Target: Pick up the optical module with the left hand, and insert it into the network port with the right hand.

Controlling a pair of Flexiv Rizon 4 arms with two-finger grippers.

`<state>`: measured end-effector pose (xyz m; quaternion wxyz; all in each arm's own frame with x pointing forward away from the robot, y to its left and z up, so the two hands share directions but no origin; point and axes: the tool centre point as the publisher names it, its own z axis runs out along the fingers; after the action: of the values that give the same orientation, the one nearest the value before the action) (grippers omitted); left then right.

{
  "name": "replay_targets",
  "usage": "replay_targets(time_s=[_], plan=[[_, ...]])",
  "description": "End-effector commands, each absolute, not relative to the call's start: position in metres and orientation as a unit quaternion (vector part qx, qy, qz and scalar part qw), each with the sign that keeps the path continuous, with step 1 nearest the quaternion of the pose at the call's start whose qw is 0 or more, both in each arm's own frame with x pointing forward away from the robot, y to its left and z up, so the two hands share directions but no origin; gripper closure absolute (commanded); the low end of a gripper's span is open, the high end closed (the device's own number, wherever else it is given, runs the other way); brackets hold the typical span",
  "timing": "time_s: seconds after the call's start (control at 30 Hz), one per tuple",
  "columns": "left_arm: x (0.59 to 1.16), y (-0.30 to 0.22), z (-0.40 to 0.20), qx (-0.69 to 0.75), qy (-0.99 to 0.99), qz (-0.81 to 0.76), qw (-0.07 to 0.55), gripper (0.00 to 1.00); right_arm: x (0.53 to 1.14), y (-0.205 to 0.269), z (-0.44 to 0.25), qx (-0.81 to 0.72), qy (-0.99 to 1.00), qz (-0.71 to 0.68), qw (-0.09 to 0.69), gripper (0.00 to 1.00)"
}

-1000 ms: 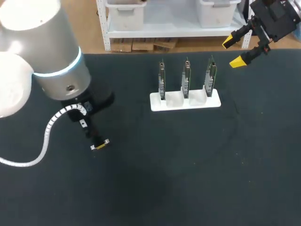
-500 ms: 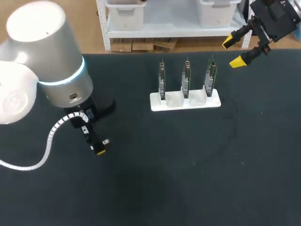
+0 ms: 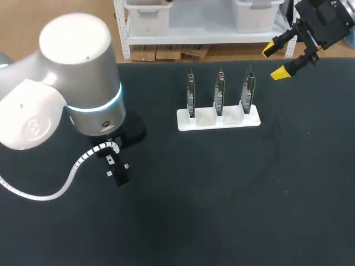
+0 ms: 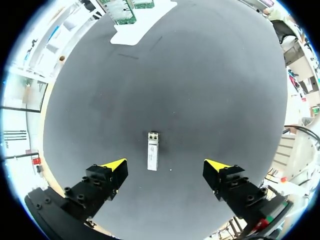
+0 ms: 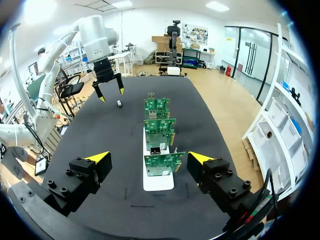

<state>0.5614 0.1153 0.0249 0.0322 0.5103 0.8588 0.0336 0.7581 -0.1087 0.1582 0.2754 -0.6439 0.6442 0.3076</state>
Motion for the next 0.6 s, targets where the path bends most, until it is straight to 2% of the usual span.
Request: replay_targets(time_s=[0.03,0.6], plan=[[0.564,0.119,0.016,0.511,0.858,0.027,0.034,0.0,0.756,-0.109,0.158,-0.643,0.645,0.306,0.277,0.0],[0.563,0.133,0.004,0.534,0.844,0.024,0.048,0.0,0.756,-0.109,0.158,-0.643,0.645,0.306,0.277,0.0]])
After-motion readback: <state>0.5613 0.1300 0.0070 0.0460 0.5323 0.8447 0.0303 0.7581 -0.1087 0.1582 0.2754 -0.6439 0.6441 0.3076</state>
